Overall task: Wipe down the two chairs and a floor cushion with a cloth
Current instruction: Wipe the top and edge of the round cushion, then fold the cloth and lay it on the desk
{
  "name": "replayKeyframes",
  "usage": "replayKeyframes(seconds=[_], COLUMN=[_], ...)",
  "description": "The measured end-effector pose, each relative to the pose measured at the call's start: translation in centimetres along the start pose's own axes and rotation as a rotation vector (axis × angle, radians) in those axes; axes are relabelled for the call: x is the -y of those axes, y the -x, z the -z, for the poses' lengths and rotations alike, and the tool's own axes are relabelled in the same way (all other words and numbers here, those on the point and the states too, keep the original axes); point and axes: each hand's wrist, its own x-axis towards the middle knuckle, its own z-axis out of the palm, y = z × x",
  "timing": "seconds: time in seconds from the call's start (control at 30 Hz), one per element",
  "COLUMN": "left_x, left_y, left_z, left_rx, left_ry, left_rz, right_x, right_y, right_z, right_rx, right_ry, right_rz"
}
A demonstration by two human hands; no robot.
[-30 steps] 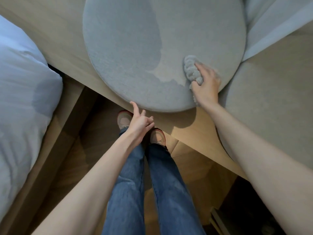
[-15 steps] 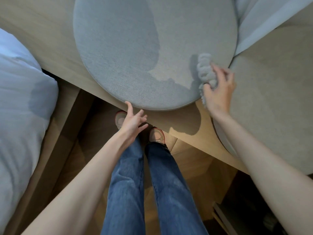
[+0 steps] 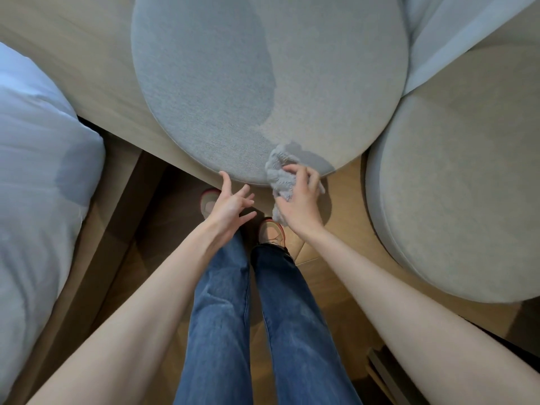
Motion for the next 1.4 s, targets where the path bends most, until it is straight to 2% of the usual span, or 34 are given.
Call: replayKeyframes(seconds=[0.07,0.17,0.3,0.4,0.53,0.77,0.93,1.23,1.4], left_x=[-0.2,-1.0,-4.2,-7.3,-11.6,-18.8,-23.0,-27.7,-28.2], left_y=[0.7,3.0,8.1,13.2,20.4,30.2,34.1,38.8,41.3], left_z=[0.1,-0.6,-2.6,-4.2,-6.2,-9.5,-11.6,-12.3,-10.8], left_rx=[0.023,0.04,0.061,0.171,0.269,0.355,0.437,0.646,0.713], left_ry=[-0.038,-0.215,-0.37,-0.411,-0.475,-0.559,-0.662,-0.863,-1.017], left_rz=[0.026,0.0,-0.194,-0.377,-0.491,-0.694,-0.819,-0.931,-1.056], right_x=[0.6,2.9,6.8,10.3,14.9,22.7,25.9,29.8,30.9], right_y=[0.7,2.4,5.6,8.5,12.2,18.0,21.2,27.2,32.9], right_z=[1.4,4.5,9.7,13.6,19.0,27.1,29.5,28.6,26.0], right_rx=[0.126,0.108,0.079,0.097,0.028,-0.167,-0.333,-0.673,-0.903], right_ry=[-0.063,-0.175,-0.244,-0.26,-0.224,-0.22,-0.277,-0.244,-0.239], right_rz=[0.015,0.013,0.046,0.125,0.211,0.35,0.355,0.29,0.196])
